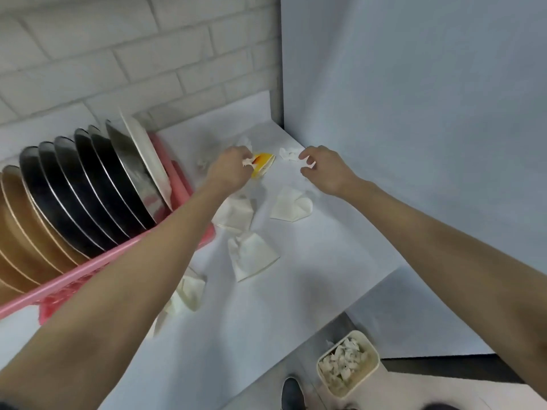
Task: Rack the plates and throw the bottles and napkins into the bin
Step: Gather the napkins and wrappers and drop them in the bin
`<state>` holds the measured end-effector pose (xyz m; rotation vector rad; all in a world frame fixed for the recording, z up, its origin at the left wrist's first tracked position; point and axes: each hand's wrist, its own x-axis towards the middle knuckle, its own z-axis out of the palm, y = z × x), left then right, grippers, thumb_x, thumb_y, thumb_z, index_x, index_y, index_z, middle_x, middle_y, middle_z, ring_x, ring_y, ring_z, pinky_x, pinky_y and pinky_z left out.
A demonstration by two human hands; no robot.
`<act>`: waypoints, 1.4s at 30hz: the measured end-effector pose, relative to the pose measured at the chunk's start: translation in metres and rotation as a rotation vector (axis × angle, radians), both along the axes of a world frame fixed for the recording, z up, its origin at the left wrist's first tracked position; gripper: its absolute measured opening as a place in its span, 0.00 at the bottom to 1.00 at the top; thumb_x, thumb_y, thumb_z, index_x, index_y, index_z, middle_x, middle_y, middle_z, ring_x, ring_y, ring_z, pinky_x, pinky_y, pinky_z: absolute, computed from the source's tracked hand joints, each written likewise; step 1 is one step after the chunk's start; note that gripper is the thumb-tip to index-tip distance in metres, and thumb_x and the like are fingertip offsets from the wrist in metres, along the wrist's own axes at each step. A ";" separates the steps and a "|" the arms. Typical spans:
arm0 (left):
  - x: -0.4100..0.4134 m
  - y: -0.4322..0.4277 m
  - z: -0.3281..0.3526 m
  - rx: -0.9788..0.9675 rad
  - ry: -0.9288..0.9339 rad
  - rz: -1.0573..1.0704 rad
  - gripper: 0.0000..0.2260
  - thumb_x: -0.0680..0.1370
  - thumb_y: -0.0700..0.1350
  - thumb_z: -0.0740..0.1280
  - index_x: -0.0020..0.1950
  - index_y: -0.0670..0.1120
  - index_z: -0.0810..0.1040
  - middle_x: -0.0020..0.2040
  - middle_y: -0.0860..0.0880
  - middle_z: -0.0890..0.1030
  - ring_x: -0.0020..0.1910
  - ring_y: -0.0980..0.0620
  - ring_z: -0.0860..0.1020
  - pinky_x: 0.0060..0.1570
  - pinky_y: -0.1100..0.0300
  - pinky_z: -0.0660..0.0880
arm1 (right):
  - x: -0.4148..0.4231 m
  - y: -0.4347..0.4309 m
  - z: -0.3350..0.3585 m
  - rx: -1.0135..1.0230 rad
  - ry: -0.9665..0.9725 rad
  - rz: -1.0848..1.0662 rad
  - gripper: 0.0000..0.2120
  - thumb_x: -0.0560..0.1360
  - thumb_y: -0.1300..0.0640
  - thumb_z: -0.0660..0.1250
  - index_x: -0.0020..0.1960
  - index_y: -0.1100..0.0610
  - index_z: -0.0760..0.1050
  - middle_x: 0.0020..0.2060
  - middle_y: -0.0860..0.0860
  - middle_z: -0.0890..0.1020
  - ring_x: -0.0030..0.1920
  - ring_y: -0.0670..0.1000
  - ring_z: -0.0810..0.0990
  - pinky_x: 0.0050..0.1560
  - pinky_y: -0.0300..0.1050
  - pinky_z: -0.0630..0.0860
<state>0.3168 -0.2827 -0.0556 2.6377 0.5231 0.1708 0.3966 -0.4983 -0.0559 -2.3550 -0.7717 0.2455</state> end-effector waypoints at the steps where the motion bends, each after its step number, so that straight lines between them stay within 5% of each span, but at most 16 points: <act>1: 0.008 0.006 -0.001 0.045 0.014 0.002 0.16 0.78 0.41 0.64 0.65 0.47 0.77 0.66 0.47 0.76 0.64 0.44 0.75 0.59 0.53 0.71 | 0.008 0.003 -0.002 -0.004 0.003 -0.007 0.16 0.79 0.58 0.63 0.67 0.57 0.72 0.61 0.58 0.74 0.56 0.54 0.75 0.49 0.41 0.68; 13: 0.092 0.073 -0.026 0.174 0.281 -0.034 0.28 0.78 0.46 0.63 0.78 0.51 0.61 0.73 0.43 0.65 0.70 0.40 0.68 0.66 0.48 0.70 | 0.086 0.048 -0.055 -0.158 -0.002 -0.005 0.22 0.79 0.58 0.63 0.72 0.60 0.65 0.64 0.61 0.69 0.62 0.60 0.72 0.50 0.40 0.64; 18: 0.110 0.087 -0.033 0.123 0.383 -0.033 0.31 0.77 0.47 0.65 0.79 0.53 0.59 0.73 0.43 0.67 0.69 0.40 0.70 0.64 0.49 0.72 | 0.105 0.070 -0.075 -0.157 0.044 -0.057 0.26 0.80 0.55 0.63 0.75 0.60 0.61 0.65 0.62 0.65 0.59 0.62 0.74 0.59 0.48 0.70; 25: 0.113 0.109 -0.054 0.094 0.271 -0.029 0.25 0.75 0.38 0.66 0.71 0.49 0.72 0.68 0.43 0.74 0.63 0.43 0.75 0.62 0.51 0.75 | 0.118 0.100 -0.092 -0.287 -0.119 -0.074 0.24 0.81 0.47 0.59 0.74 0.53 0.63 0.66 0.61 0.65 0.63 0.63 0.69 0.59 0.53 0.72; 32: 0.115 0.117 -0.049 0.068 0.067 -0.009 0.21 0.72 0.29 0.63 0.62 0.43 0.80 0.63 0.43 0.78 0.62 0.44 0.76 0.63 0.52 0.74 | 0.123 0.104 -0.103 -0.355 -0.197 -0.073 0.15 0.81 0.60 0.59 0.66 0.61 0.71 0.63 0.61 0.69 0.63 0.62 0.69 0.55 0.52 0.72; 38: 0.113 0.111 -0.031 0.012 -0.072 0.022 0.15 0.75 0.34 0.62 0.60 0.40 0.80 0.60 0.40 0.79 0.60 0.41 0.76 0.55 0.55 0.74 | 0.116 0.091 -0.094 -0.277 -0.089 -0.001 0.16 0.78 0.67 0.59 0.65 0.63 0.69 0.61 0.63 0.71 0.56 0.61 0.75 0.54 0.48 0.72; 42: 0.112 0.101 -0.020 0.032 -0.037 -0.010 0.07 0.77 0.35 0.58 0.43 0.42 0.74 0.43 0.43 0.74 0.45 0.44 0.72 0.42 0.60 0.64 | 0.107 0.084 -0.089 -0.195 -0.054 0.069 0.16 0.79 0.67 0.57 0.64 0.63 0.73 0.57 0.63 0.70 0.56 0.62 0.75 0.56 0.45 0.70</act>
